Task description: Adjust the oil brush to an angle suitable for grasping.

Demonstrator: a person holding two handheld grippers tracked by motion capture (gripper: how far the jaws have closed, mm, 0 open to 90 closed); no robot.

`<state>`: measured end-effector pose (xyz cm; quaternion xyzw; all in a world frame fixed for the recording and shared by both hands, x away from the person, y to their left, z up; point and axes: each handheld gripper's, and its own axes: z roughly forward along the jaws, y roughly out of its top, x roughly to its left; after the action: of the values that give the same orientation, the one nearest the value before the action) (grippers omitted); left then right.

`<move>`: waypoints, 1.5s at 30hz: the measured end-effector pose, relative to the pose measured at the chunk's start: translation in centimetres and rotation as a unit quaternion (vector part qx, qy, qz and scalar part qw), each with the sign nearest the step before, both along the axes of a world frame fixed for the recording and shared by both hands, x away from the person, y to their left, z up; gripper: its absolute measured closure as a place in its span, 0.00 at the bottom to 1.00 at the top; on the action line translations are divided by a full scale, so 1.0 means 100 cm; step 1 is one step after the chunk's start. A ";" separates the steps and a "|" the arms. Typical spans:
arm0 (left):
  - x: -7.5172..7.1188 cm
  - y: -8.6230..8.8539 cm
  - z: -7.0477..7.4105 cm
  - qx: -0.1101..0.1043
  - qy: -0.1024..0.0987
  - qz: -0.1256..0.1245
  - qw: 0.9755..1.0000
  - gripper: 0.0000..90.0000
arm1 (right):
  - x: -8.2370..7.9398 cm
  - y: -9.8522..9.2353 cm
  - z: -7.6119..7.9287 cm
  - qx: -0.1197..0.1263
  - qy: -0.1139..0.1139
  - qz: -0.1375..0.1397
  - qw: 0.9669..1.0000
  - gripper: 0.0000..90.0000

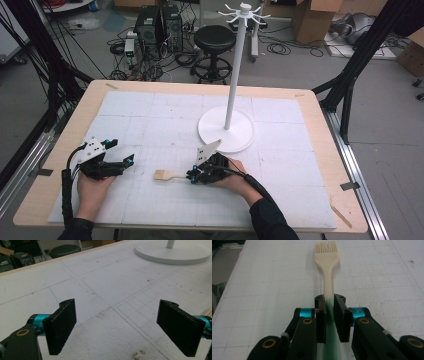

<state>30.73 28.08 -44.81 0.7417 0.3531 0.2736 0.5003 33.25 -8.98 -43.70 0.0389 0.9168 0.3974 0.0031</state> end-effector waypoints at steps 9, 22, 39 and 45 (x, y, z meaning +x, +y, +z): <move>0.000 0.000 0.000 0.001 0.000 0.000 1.000 0.19 | -0.001 0.004 -0.004 -0.014 -0.011 0.002 1.000 0.79; 0.000 -0.001 0.000 0.003 -0.002 -0.004 1.000 0.18 | -0.005 -0.031 0.025 0.033 -0.021 -0.048 0.998 0.48; -0.001 -0.002 0.000 0.004 -0.002 -0.002 1.000 0.18 | -0.012 -0.175 0.032 0.121 -0.054 -0.279 0.951 0.24; -0.001 -0.002 0.000 0.011 -0.004 -0.005 1.000 0.18 | -0.018 -0.206 0.026 0.131 -0.064 -0.333 0.932 0.22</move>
<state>30.64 27.85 -44.82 0.7477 0.3441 0.2776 0.4954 31.49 -29.62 -41.11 0.3169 0.7888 0.4917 0.1886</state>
